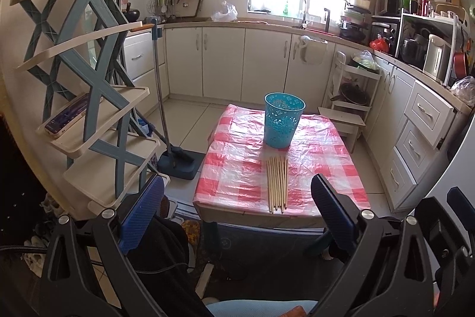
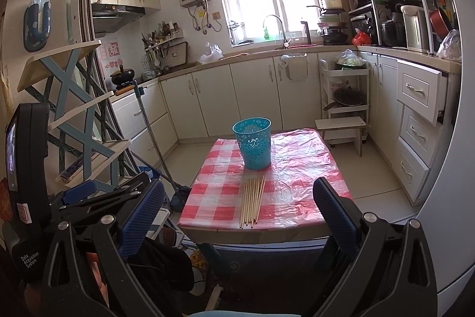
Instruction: Organize utensils
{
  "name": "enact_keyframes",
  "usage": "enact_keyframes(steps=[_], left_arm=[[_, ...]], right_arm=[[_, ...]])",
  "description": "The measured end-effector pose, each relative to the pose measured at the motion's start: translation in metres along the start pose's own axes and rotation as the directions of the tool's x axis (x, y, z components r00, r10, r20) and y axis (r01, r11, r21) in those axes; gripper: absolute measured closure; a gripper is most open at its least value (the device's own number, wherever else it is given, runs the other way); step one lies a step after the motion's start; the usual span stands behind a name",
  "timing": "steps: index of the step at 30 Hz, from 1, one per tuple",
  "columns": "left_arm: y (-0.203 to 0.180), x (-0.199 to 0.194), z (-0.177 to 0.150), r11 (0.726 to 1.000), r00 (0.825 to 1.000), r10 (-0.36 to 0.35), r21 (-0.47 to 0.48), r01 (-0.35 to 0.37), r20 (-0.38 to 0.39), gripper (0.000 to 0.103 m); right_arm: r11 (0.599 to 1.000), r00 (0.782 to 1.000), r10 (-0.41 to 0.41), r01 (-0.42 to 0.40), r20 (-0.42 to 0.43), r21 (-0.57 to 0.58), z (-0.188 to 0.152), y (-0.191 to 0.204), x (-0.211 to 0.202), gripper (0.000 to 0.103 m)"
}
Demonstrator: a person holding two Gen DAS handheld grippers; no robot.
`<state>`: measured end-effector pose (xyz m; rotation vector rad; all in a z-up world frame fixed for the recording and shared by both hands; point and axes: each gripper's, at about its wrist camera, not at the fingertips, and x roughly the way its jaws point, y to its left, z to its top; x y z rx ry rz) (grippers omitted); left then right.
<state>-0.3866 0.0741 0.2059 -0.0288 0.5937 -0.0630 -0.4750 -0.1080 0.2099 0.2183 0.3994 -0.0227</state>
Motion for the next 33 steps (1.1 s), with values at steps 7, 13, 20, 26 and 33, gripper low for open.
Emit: enact_keyframes(steps=[7, 13, 20, 26, 33], left_arm=[[-0.0013, -0.0008, -0.0004, 1.000, 1.000, 0.000, 0.002, 0.000, 0.001, 0.008], [-0.0018, -0.0008, -0.0009, 1.000, 1.000, 0.000, 0.002, 0.000, 0.000, 0.008], [-0.0026, -0.0010, -0.0013, 1.000, 1.000, 0.000, 0.003, 0.000, 0.000, 0.008], [-0.0032, -0.0006, -0.0013, 1.000, 1.000, -0.002, 0.005, 0.002, -0.003, 0.008], [-0.0032, 0.0014, -0.0008, 1.000, 1.000, -0.005, 0.004, 0.005, -0.009, 0.008]], right_arm=[[1.000, 1.000, -0.005, 0.005, 0.020, -0.015, -0.0053, 0.0017, 0.0003, 0.007], [1.000, 1.000, -0.006, 0.006, -0.003, -0.010, -0.0037, 0.0031, 0.0001, 0.007], [1.000, 1.000, -0.005, 0.005, -0.006, -0.007, -0.0034, 0.0033, 0.0002, 0.007], [1.000, 1.000, -0.010, 0.010, -0.023, -0.007, -0.0027, 0.0054, 0.0011, 0.007], [1.000, 0.999, -0.014, 0.013, -0.049, -0.013, -0.0015, 0.0083, 0.0043, 0.007]])
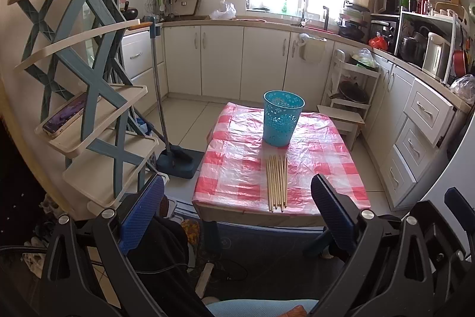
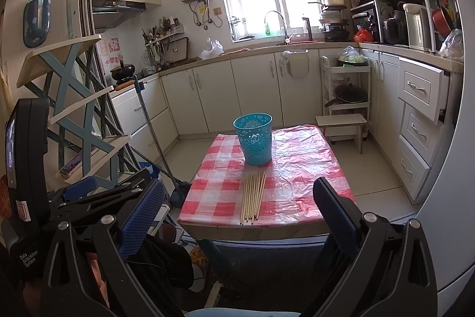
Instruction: Organize utensils
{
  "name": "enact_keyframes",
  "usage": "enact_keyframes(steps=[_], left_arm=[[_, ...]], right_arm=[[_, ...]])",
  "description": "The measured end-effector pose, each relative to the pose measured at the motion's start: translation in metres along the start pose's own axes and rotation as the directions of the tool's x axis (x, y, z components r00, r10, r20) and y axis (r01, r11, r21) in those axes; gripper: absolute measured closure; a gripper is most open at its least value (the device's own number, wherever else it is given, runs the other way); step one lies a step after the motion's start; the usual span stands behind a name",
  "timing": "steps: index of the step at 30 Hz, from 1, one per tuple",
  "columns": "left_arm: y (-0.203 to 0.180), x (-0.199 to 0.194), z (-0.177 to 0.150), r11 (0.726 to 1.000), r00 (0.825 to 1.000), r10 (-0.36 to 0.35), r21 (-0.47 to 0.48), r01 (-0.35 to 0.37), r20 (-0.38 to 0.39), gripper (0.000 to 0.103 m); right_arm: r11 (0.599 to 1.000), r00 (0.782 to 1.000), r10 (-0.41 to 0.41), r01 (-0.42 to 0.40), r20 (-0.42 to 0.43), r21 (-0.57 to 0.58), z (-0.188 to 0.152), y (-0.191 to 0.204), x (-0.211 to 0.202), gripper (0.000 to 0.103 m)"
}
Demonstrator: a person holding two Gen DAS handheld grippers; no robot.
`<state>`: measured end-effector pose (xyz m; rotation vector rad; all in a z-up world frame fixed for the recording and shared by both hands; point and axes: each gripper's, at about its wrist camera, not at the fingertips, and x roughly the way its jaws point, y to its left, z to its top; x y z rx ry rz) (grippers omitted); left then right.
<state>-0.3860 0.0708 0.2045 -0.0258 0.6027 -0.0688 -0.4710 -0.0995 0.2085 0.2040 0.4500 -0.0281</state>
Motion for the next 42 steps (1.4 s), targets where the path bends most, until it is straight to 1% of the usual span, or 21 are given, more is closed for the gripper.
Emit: enact_keyframes(steps=[6, 9, 15, 19, 22, 25, 27, 28, 29, 30, 32, 33, 34, 36, 37, 38, 42], left_arm=[[-0.002, 0.018, 0.001, 1.000, 1.000, -0.006, 0.005, 0.007, -0.027, 0.008], [-0.003, 0.037, 0.003, 1.000, 0.999, -0.004, 0.016, 0.004, -0.052, 0.008], [-0.006, 0.081, 0.009, 1.000, 0.996, 0.003, 0.024, 0.000, -0.092, 0.008], [-0.008, 0.116, 0.014, 1.000, 0.993, 0.014, 0.025, -0.011, -0.114, 0.008], [-0.008, 0.148, 0.014, 1.000, 0.989, 0.015, 0.023, -0.012, -0.147, 0.008], [-0.009, 0.178, 0.013, 1.000, 0.983, 0.007, 0.013, -0.005, -0.183, 0.008], [-0.008, 0.200, 0.011, 1.000, 0.979, 0.006, 0.001, -0.005, -0.205, 0.008], [-0.008, 0.213, 0.010, 1.000, 0.976, 0.006, -0.005, -0.008, -0.220, 0.008], [-0.007, 0.223, 0.009, 1.000, 0.972, 0.006, -0.011, -0.009, -0.234, 0.008], [-0.006, 0.232, 0.008, 1.000, 0.969, 0.004, -0.019, -0.009, -0.245, 0.008], [-0.004, 0.249, 0.006, 0.999, 0.964, 0.003, -0.033, -0.012, -0.266, 0.008], [-0.003, 0.262, 0.004, 0.999, 0.961, 0.009, -0.037, -0.020, -0.277, 0.008], [-0.004, 0.268, 0.002, 0.999, 0.959, 0.013, -0.037, -0.024, -0.284, 0.008], [-0.005, 0.287, -0.001, 0.999, 0.952, 0.022, -0.033, -0.033, -0.305, 0.008], [-0.006, 0.297, -0.003, 0.999, 0.947, 0.023, -0.030, -0.035, -0.320, 0.008], [-0.008, 0.309, -0.006, 0.999, 0.941, 0.024, -0.028, -0.035, -0.338, 0.008], [-0.012, 0.345, -0.015, 0.999, 0.919, 0.024, -0.031, -0.039, -0.393, 0.008]], right_arm=[[0.999, 0.999, -0.023, 0.022, -0.042, -0.024, 0.004, 0.002, 0.015, 0.007], [1.000, 0.998, -0.014, 0.013, -0.064, -0.014, 0.003, -0.004, 0.032, 0.007], [0.999, 0.994, -0.032, 0.034, -0.106, 0.015, 0.004, -0.021, 0.069, 0.007], [0.998, 0.987, -0.058, 0.061, -0.148, 0.017, 0.004, -0.035, 0.106, 0.007], [0.996, 0.981, -0.081, 0.085, -0.174, 0.013, 0.001, -0.045, 0.136, 0.007], [0.996, 0.974, -0.086, 0.086, -0.207, -0.010, -0.006, -0.055, 0.176, 0.007], [0.995, 0.966, -0.097, 0.092, -0.241, -0.034, -0.012, -0.061, 0.206, 0.008], [0.996, 0.960, -0.090, 0.084, -0.263, -0.036, -0.016, -0.065, 0.225, 0.015], [0.997, 0.956, -0.076, 0.069, -0.284, -0.035, -0.021, -0.069, 0.246, 0.025], [0.997, 0.947, -0.075, 0.066, -0.311, -0.039, -0.024, -0.072, 0.265, 0.030], [0.998, 0.932, -0.055, 0.051, -0.359, -0.021, -0.031, -0.079, 0.304, 0.047], [0.999, 0.925, -0.045, 0.043, -0.376, -0.014, -0.034, -0.082, 0.320, 0.050], [0.999, 0.915, -0.038, 0.039, -0.402, -0.007, -0.037, -0.085, 0.340, 0.056], [0.999, 0.903, -0.034, 0.035, -0.429, -0.006, -0.043, -0.087, 0.375, 0.062], [0.999, 0.895, -0.038, 0.039, -0.445, -0.008, -0.046, -0.088, 0.389, 0.068], [0.999, 0.887, -0.038, 0.040, -0.460, -0.006, -0.048, -0.089, 0.403, 0.070], [0.999, 0.871, -0.043, 0.041, -0.490, -0.014, -0.055, -0.092, 0.445, 0.074]])
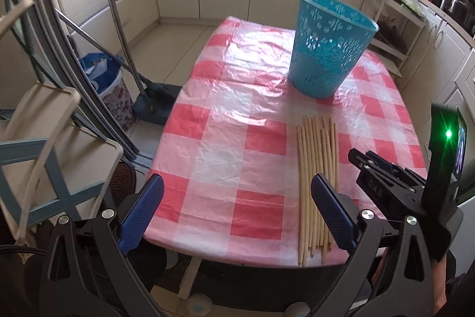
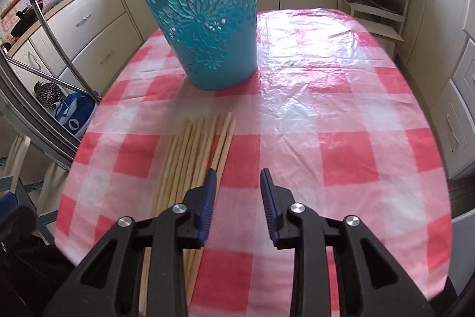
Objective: Organize utensils
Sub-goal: 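Lower the left tool to the chopstick bundle and grasp one wooden chopstick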
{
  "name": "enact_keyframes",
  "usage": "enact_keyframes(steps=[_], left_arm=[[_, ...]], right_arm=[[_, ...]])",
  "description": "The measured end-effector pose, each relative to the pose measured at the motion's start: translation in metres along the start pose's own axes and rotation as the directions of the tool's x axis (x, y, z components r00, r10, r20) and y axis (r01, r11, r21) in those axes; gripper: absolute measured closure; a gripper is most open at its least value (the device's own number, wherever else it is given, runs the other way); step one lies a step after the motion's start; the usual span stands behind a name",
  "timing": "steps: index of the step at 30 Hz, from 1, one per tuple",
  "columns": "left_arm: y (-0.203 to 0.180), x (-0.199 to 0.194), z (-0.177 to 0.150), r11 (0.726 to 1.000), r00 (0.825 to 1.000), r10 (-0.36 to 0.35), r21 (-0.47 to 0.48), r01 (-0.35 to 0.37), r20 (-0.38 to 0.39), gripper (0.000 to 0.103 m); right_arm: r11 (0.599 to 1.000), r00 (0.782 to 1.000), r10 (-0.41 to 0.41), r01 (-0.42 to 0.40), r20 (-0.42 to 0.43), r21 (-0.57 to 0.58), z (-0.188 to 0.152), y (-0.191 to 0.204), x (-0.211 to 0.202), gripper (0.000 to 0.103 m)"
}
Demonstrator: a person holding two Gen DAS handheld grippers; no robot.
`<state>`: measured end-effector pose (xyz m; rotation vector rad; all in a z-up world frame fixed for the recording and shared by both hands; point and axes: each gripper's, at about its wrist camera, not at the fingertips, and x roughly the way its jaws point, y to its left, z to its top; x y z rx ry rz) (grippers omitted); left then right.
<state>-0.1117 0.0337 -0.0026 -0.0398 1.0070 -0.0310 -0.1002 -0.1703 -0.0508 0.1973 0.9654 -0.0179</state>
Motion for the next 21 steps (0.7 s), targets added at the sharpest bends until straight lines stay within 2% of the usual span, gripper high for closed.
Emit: enact_keyframes(steps=[5, 10, 12, 14, 21], left_arm=[[-0.008, 0.032, 0.007, 1.000, 0.999, -0.002, -0.004, 0.002, -0.040, 0.008], [-0.017, 0.057, 0.014, 1.000, 0.998, 0.012, 0.007, -0.012, -0.066, 0.008], [-0.020, 0.066, 0.015, 1.000, 0.997, 0.016, 0.013, -0.015, -0.076, 0.008], [-0.025, 0.076, 0.017, 0.999, 0.996, 0.023, 0.026, -0.021, -0.087, 0.008], [-0.043, 0.102, 0.020, 0.996, 0.992, 0.054, 0.079, -0.046, -0.114, 0.008]], right_arm=[[1.000, 0.999, 0.018, -0.018, -0.035, -0.022, 0.005, 0.004, 0.026, 0.074], [0.994, 1.000, 0.004, -0.007, -0.030, -0.109, 0.008, 0.009, 0.030, 0.075], [0.988, 0.999, -0.001, -0.005, -0.040, -0.153, 0.010, 0.008, 0.031, 0.080], [0.982, 0.998, 0.013, -0.023, -0.055, -0.186, 0.010, 0.005, 0.030, 0.089], [0.979, 0.992, 0.099, -0.110, -0.074, -0.170, 0.009, -0.011, 0.027, 0.094]])
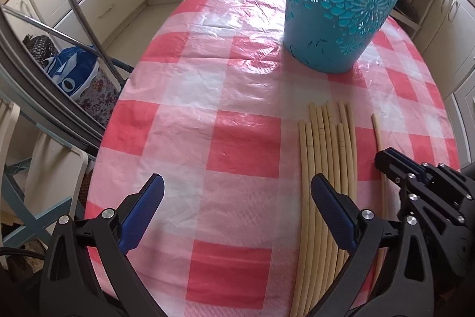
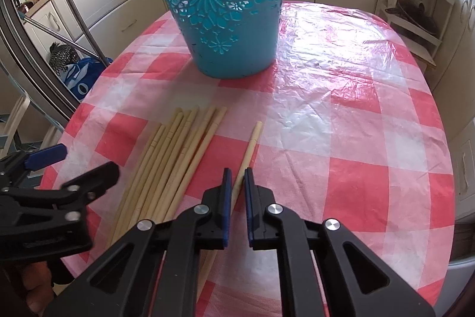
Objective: Organize utensils
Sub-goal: 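Lower the left tool to the chopstick bundle and grasp one wooden chopstick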
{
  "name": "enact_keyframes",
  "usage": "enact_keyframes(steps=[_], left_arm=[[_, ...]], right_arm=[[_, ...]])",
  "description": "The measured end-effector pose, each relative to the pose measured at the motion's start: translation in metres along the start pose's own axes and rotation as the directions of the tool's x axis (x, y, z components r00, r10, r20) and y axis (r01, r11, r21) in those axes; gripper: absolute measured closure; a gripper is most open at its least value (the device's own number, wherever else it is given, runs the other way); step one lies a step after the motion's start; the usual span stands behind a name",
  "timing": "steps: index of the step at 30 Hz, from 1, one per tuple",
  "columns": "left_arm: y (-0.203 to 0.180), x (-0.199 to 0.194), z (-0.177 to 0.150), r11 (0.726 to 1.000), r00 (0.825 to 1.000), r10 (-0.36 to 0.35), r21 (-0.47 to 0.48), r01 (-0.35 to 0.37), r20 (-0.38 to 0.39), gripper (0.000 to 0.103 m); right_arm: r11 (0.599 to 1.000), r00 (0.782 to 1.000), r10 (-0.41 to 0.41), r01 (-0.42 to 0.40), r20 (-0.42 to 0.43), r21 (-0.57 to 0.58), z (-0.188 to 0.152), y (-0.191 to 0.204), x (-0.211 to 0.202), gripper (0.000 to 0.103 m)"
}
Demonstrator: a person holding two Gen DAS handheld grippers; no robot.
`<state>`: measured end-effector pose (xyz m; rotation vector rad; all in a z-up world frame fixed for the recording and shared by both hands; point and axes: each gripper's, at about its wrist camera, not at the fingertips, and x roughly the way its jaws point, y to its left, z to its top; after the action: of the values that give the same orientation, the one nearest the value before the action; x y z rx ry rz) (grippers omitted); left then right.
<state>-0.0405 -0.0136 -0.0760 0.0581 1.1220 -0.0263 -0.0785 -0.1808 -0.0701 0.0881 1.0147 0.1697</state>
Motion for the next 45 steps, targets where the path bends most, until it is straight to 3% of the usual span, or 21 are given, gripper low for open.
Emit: enact_keyframes(steps=[21, 23, 26, 35, 37, 39, 42, 45], left_arm=[[-0.014, 0.016, 0.005, 0.996, 0.998, 0.061, 0.068, -0.060, -0.010, 0.011], [-0.018, 0.014, 0.005, 0.994, 0.998, 0.059, 0.087, -0.059, 0.001, 0.017], [-0.027, 0.010, 0.006, 0.991, 0.999, 0.038, 0.130, -0.040, 0.017, 0.034], [-0.042, 0.005, 0.010, 0.977, 0.993, -0.110, 0.178, 0.117, -0.047, 0.096], [-0.037, 0.005, 0.016, 0.972, 0.982, -0.166, 0.152, 0.177, -0.084, 0.099], [-0.027, -0.003, 0.021, 0.963, 0.968, -0.238, 0.110, 0.245, -0.073, 0.099], [-0.009, -0.038, 0.028, 0.949, 0.949, -0.312, 0.060, 0.309, 0.052, 0.099], [-0.001, -0.079, 0.040, 0.935, 0.907, -0.351, 0.045, 0.351, 0.233, 0.099]], right_arm=[[1.000, 0.999, 0.024, -0.023, -0.029, 0.021, -0.001, -0.005, -0.004, 0.091], [1.000, 0.999, 0.018, -0.018, -0.029, 0.015, 0.000, -0.004, -0.004, 0.091], [1.000, 1.000, 0.012, -0.012, -0.029, 0.024, 0.000, -0.007, -0.003, 0.091], [0.999, 1.000, 0.011, -0.010, -0.025, 0.039, 0.000, -0.010, -0.004, 0.086], [0.999, 1.000, 0.013, -0.012, -0.024, 0.040, 0.000, -0.010, -0.004, 0.086], [0.999, 1.000, 0.014, -0.013, -0.023, 0.043, -0.001, -0.011, -0.004, 0.086], [0.999, 1.000, 0.019, -0.018, -0.022, 0.052, -0.001, -0.013, -0.004, 0.086], [0.998, 0.999, 0.028, -0.027, -0.020, 0.058, -0.001, -0.014, -0.005, 0.083]])
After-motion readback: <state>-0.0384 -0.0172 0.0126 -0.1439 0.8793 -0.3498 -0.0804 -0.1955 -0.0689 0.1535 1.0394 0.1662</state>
